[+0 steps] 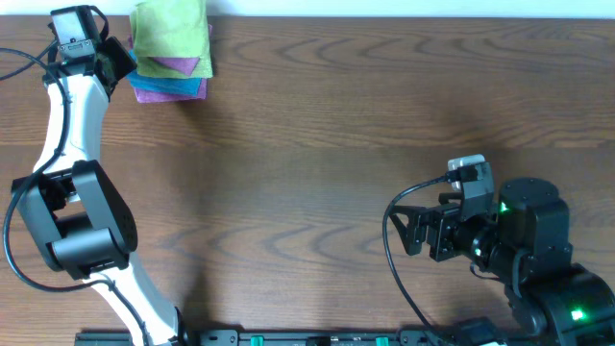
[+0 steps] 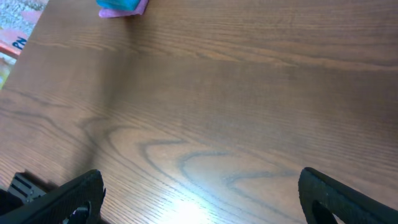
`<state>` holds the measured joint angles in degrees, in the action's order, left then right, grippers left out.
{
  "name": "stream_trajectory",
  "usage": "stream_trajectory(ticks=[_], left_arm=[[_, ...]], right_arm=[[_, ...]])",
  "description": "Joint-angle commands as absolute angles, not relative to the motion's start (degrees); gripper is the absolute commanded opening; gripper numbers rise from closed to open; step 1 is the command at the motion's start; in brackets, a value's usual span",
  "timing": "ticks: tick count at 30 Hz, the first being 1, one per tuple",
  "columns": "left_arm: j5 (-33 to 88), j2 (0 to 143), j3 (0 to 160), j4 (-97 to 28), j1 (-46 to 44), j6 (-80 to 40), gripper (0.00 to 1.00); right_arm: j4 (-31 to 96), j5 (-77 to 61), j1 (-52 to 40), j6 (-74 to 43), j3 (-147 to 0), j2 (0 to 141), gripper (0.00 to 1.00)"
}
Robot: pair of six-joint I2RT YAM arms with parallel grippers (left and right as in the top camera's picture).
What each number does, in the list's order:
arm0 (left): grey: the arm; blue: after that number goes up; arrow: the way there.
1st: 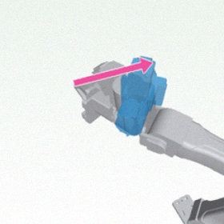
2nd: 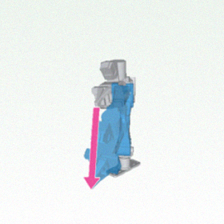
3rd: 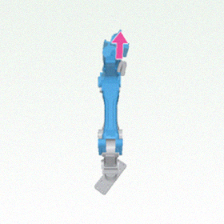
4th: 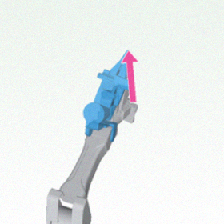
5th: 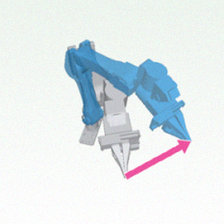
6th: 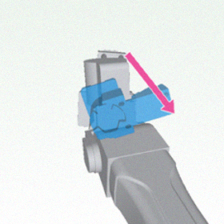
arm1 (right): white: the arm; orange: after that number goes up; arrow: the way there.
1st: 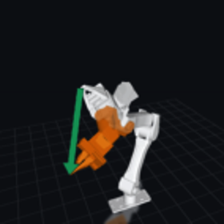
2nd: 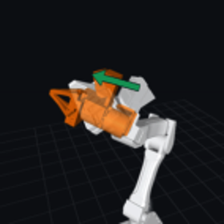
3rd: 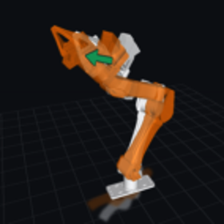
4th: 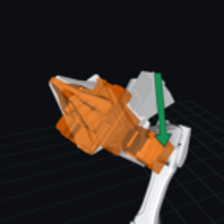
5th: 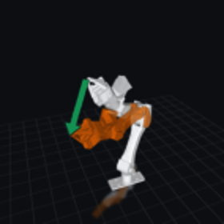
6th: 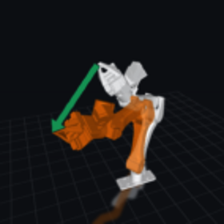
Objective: Fold the cloth
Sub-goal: 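Open the left gripper and release the cloth onto the stack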
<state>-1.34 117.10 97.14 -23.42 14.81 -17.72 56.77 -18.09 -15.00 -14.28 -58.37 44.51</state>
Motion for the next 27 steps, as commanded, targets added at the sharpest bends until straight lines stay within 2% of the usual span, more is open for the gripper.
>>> stream_trajectory(ticks=[1,6,12,18,23,25,27], left_arm=[[-2.07,115.68,98.41,-24.21,15.09,-16.71,0.59],[-0.84,114.65,98.41,-26.22,15.09,-16.73,0.59],[6.26,110.8,98.41,-30.94,14.96,-16.73,0.58],[13.41,104.29,98.41,-34.13,14.35,-17.23,0.58],[14.0,97.45,98.41,-35.11,13.34,-18.24,0.59],[14.24,94.94,98.41,-35.42,13.08,-18.24,0.64],[15.38,92.53,98.41,-36.1,13.02,-18.26,0.73]], right_arm=[[56.8,-18.44,-14.48,-14.72,-58.08,44.25,0.99],[56.8,-18.44,-14.5,-14.72,-58.08,44.25,0.99],[56.8,-18.44,-14.5,-14.72,-58.08,44.25,0.99],[56.8,-18.44,-14.5,-14.72,-58.08,44.25,0.99],[56.8,-18.44,-14.5,-14.72,-58.08,44.25,0.99],[56.8,-18.44,-14.5,-14.72,-58.08,44.25,0.99],[56.8,-18.44,-14.5,-14.72,-58.08,44.25,0.99]])
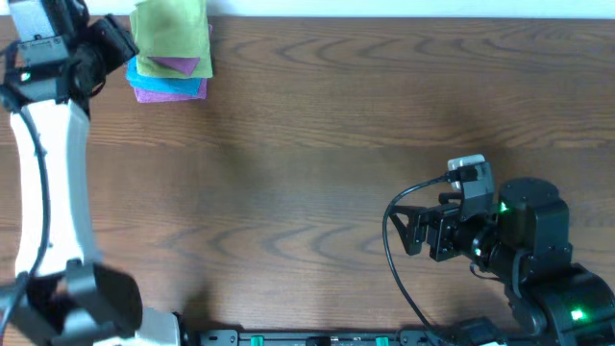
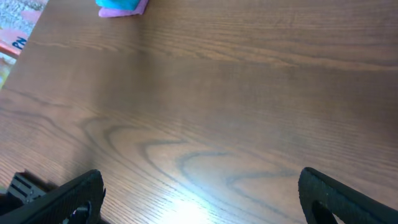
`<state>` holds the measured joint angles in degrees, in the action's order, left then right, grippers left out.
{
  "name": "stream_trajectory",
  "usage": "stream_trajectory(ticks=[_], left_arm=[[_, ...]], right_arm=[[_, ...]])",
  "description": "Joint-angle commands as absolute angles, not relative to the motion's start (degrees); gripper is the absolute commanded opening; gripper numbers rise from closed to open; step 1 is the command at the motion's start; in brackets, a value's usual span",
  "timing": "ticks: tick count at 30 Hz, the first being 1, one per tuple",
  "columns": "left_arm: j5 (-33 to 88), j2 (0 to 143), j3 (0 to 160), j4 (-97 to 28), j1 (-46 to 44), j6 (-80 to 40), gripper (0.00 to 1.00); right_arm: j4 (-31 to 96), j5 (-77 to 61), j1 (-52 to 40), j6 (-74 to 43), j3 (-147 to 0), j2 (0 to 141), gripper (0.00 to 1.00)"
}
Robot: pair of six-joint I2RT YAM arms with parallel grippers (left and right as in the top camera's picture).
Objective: Fold the cloth
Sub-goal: 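Open the left gripper and release the cloth onto the stack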
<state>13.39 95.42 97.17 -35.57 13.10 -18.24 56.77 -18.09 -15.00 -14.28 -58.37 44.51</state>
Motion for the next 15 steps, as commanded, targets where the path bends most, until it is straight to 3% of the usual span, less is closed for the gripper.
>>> stream_trajectory(ticks=[1,2,15], left_arm=[[16.53,91.35,98.41,-36.47,13.04,-18.24,0.82],[18.0,90.19,98.41,-36.97,13.04,-18.24,0.96],[20.6,79.57,98.41,-42.76,12.75,-17.37,0.95]], right_arm=[[56.8,-18.44,-14.48,-14.72,-58.08,44.25,0.99],[56.8,-18.44,-14.48,-14.72,-58.08,44.25,0.99],[56.8,-18.44,-14.5,-14.72,-58.08,44.25,0.99]])
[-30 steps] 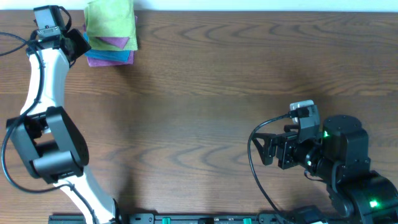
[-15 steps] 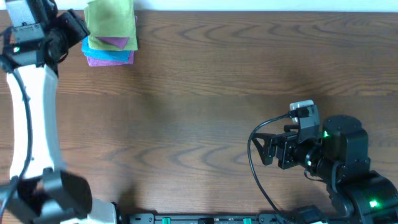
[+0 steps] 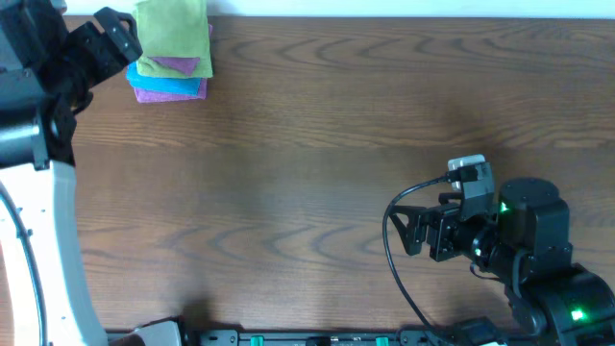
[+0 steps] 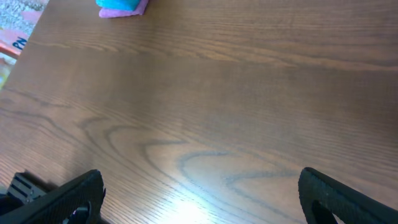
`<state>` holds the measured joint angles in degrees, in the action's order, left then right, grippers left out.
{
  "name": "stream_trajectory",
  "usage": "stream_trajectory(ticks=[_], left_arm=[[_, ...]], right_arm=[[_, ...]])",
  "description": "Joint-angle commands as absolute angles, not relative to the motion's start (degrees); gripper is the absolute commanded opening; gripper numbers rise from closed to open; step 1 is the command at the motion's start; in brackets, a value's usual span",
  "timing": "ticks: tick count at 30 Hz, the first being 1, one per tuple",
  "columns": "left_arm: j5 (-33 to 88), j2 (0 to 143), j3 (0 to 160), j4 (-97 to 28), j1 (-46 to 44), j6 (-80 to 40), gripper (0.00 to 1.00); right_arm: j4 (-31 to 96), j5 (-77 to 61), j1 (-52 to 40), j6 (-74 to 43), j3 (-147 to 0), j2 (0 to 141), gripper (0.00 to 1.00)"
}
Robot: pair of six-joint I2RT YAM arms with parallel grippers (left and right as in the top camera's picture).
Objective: Fold the cloth
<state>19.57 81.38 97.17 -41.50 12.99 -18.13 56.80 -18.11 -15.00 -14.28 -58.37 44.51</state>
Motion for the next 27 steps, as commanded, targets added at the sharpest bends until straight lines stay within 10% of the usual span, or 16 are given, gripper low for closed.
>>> stream_trajectory(ticks=[1,27], left_arm=[[20.62,78.96,98.41,-43.64,12.58,-16.47,0.95],[13.45,63.7,93.93,-56.53,5.5,-1.67,0.95]], right_arm=[[56.8,-18.44,-14.5,-14.72,-58.08,44.25,0.99],[56.8,-18.44,-14.5,-14.72,-58.08,44.25,0.99]])
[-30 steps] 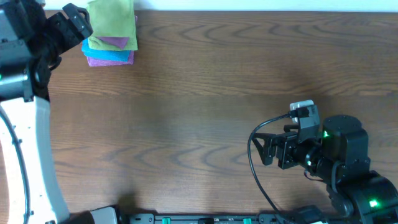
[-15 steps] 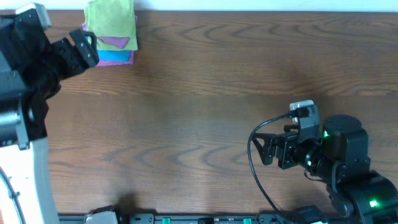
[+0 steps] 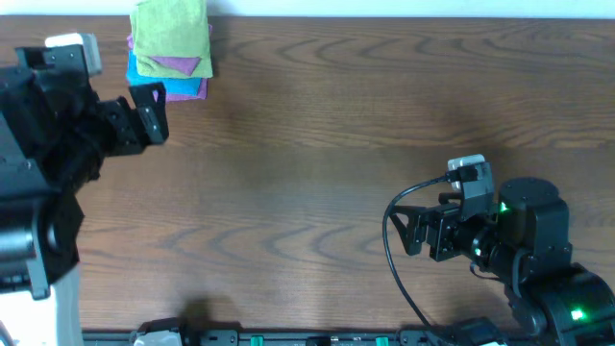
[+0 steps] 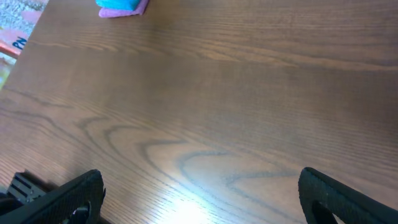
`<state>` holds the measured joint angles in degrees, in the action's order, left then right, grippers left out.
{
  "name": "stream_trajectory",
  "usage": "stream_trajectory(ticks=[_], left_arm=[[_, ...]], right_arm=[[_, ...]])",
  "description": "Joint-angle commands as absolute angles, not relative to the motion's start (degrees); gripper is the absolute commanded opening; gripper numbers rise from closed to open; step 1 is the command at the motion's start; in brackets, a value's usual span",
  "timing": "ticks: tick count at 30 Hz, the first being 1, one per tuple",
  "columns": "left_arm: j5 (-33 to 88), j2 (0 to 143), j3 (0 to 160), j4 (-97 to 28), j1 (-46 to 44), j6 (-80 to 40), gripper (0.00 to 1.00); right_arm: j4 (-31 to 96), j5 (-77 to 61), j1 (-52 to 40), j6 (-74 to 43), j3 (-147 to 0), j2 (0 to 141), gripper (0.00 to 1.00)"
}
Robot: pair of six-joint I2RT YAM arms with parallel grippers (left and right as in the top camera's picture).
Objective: Fold the cloth
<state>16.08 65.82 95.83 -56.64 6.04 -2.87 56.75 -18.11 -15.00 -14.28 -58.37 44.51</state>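
A folded green cloth [image 3: 170, 34] tops a small stack at the table's far left, with a purple cloth [image 3: 179, 65] and a blue cloth [image 3: 183, 88] under it. The right wrist view catches only the stack's blue and purple edge [image 4: 121, 6]. My left gripper [image 3: 146, 113] hangs just left of and below the stack, apart from it; it looks open and holds nothing. My right gripper [image 3: 408, 231] stays near the front right, far from the cloths, open [image 4: 202, 193] with bare wood between its fingers.
The wooden table [image 3: 327, 144] runs to a white far edge behind the stack. The left arm's large black body [image 3: 43, 154] looms over the left side. Printed material [image 4: 12, 37] lies beyond the table's left edge.
My left arm has shifted so its gripper, which was beside the stack's upper left corner, is now below and left of the stack. The cloths and the right arm have not moved.
My left gripper stood at the stack's left edge by the far side of the table. At the following moments the arm filled more of the overhead view while the gripper stayed by the stack. Now the gripper is clear of the cloths. The stack is unchanged.
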Motion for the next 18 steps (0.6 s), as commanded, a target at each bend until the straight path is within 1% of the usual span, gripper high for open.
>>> stream_trajectory(ticks=[1,11,18], left_arm=[[13.28,62.72,92.71,-56.18,5.43,-1.67,0.95],[12.43,47.53,73.63,-47.03,5.43,-1.67,0.95],[11.14,37.17,63.55,-46.39,5.43,-1.65,0.95]], right_arm=[[56.8,-18.44,-14.48,-14.72,-58.08,44.25,0.99],[56.8,-18.44,-14.5,-14.72,-58.08,44.25,0.99],[56.8,-18.44,-14.48,-14.72,-58.08,44.25,0.99]])
